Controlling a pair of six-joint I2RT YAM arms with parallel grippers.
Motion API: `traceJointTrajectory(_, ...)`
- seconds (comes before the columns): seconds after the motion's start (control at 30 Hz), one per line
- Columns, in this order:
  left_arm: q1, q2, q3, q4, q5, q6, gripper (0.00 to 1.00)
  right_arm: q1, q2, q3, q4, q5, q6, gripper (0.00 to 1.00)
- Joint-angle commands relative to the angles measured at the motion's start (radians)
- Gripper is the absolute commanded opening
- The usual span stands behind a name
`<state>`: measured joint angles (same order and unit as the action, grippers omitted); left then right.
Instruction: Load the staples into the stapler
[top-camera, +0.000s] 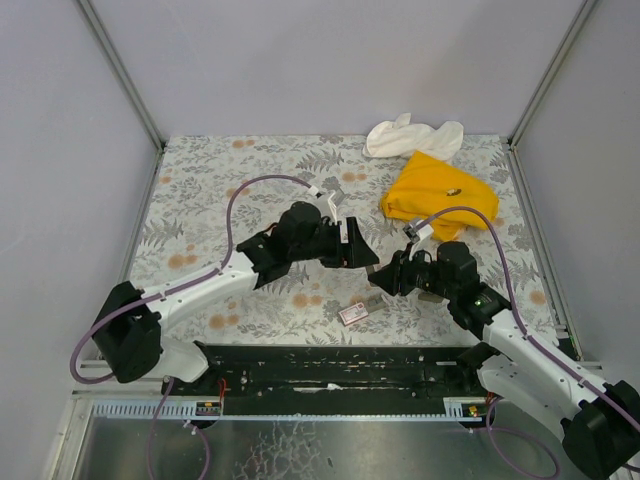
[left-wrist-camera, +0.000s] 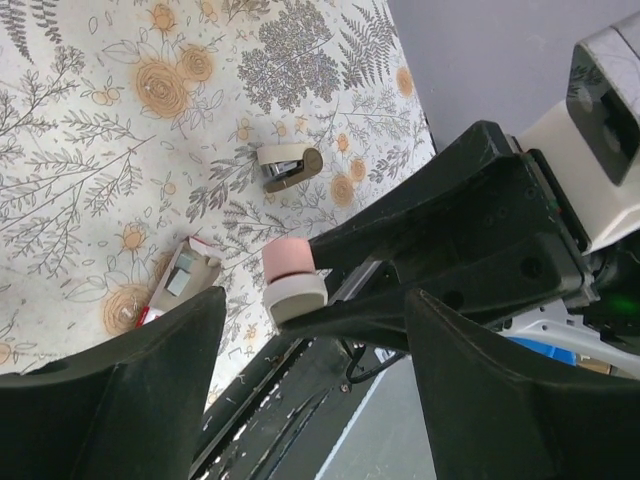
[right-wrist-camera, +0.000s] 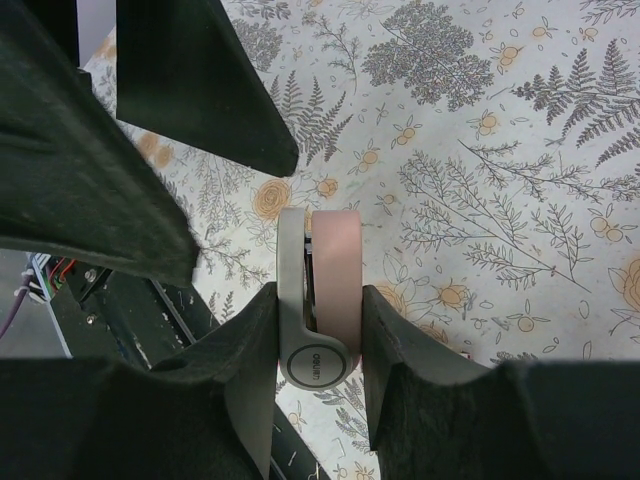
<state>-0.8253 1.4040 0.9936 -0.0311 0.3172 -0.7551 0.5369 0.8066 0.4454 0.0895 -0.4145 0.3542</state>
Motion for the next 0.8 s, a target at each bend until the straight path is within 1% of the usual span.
traceJointTrajectory(0.0,-0.033,0.048,0.062,-0.009,-0.062,0.006,0.67,0.007,-0.017,0.024,0.018,-0.032,-0.023,0.0)
traceJointTrajectory(0.27,-0.066,0.113,0.085,-0.021,-0.082,0.009,0.5,0.006,-0.013,0.05,-0.015,-0.03,-0.027,0.0)
traceJointTrajectory(0.47,-0.094,0.132,0.055,0.006,-0.069,-0.022,0.38,0.007,0.005,0.079,-0.051,-0.012,-0.042,0.0)
traceJointTrajectory(0.63,-0.096,0.101,0.022,0.03,-0.064,-0.018,0.16,0.006,-0.006,0.082,-0.045,0.024,-0.033,0.0)
traceJointTrajectory(0.7,-0.097,0.088,0.012,0.034,-0.071,-0.013,0.08,0.006,-0.013,0.081,-0.046,0.036,-0.021,0.02)
traceJointTrajectory(0.73,-0.097,0.082,0.006,0.036,-0.068,-0.012,0.03,0.006,-0.02,0.079,-0.045,0.037,-0.013,0.03)
traceJointTrajectory(0.77,-0.097,0.076,0.003,0.042,-0.063,-0.012,0.0,0.006,-0.026,0.076,-0.044,0.039,-0.005,0.05)
